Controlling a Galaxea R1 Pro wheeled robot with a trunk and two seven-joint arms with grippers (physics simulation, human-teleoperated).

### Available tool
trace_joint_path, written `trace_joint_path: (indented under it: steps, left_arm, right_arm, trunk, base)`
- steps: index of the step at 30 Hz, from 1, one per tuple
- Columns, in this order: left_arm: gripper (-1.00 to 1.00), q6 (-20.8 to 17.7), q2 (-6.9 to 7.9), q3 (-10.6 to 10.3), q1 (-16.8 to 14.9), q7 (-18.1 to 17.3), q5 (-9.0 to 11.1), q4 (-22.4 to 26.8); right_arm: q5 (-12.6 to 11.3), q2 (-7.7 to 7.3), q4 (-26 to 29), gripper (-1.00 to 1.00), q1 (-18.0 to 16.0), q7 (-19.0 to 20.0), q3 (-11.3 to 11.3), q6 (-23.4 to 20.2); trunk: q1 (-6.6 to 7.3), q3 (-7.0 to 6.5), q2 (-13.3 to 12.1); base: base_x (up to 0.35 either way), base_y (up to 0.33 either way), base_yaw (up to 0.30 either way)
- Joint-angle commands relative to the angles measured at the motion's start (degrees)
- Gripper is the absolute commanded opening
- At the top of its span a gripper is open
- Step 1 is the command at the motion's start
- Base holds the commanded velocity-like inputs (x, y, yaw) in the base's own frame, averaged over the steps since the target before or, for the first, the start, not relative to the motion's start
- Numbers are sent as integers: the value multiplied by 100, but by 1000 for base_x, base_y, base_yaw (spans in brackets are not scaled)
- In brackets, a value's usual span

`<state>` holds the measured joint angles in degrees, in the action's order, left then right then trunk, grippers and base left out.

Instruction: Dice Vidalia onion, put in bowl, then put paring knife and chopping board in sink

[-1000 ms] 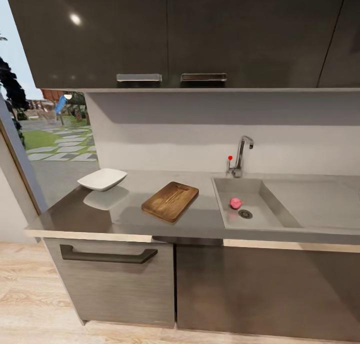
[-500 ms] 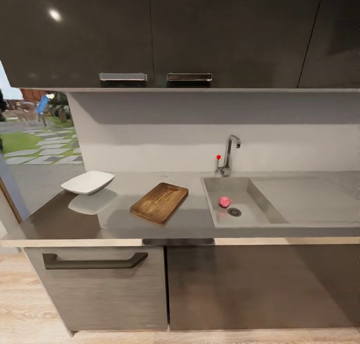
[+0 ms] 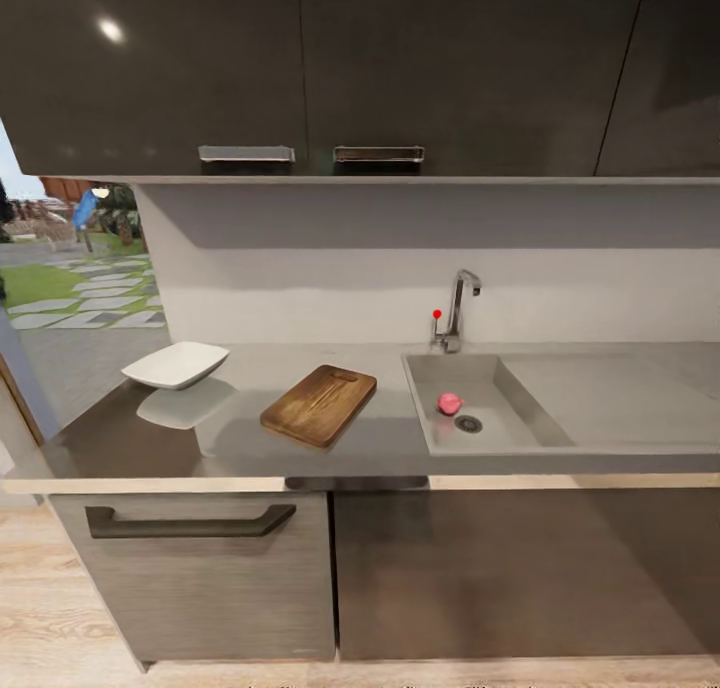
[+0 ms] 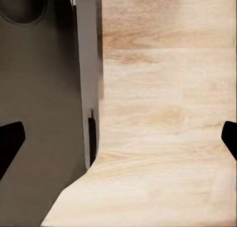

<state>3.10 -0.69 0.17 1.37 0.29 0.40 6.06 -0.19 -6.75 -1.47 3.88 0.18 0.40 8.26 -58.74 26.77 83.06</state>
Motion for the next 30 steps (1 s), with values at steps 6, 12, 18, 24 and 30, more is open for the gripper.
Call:
trace_joint_path:
  steps: [6,12,18,24,30]
  left_arm:
    - [100,-48,7,2,3,3,4,-15]
    - [100,-240,24,14,3,-19,4,-17]
    - [100,-433,40,9,3,-48,4,-17]
    - [100,-562,43,7,3,-66,4,-17]
    - [100,-564,43,9,3,-73,4,-17]
  right_arm:
    - [0,-195,75,100,193,1,3,37]
    - [1,-195,80,100,271,0,5,43]
    - [-7,-179,101,100,271,2,-7,51]
    - [-8,-90,105,100,271,7,-13,52]
    - [-8,-25,103,100,271,8,-14,53]
  trunk:
    - [23,-15,-38]
    - [155,-123,-279]
    - [286,-230,-520]
    - [418,-338,-760]
    - [550,-446,-1001]
  base:
    - [-26,0,0]
    - [-2,0,0]
    - [0,0,0]
    - [0,0,0]
    - [0,0,0]
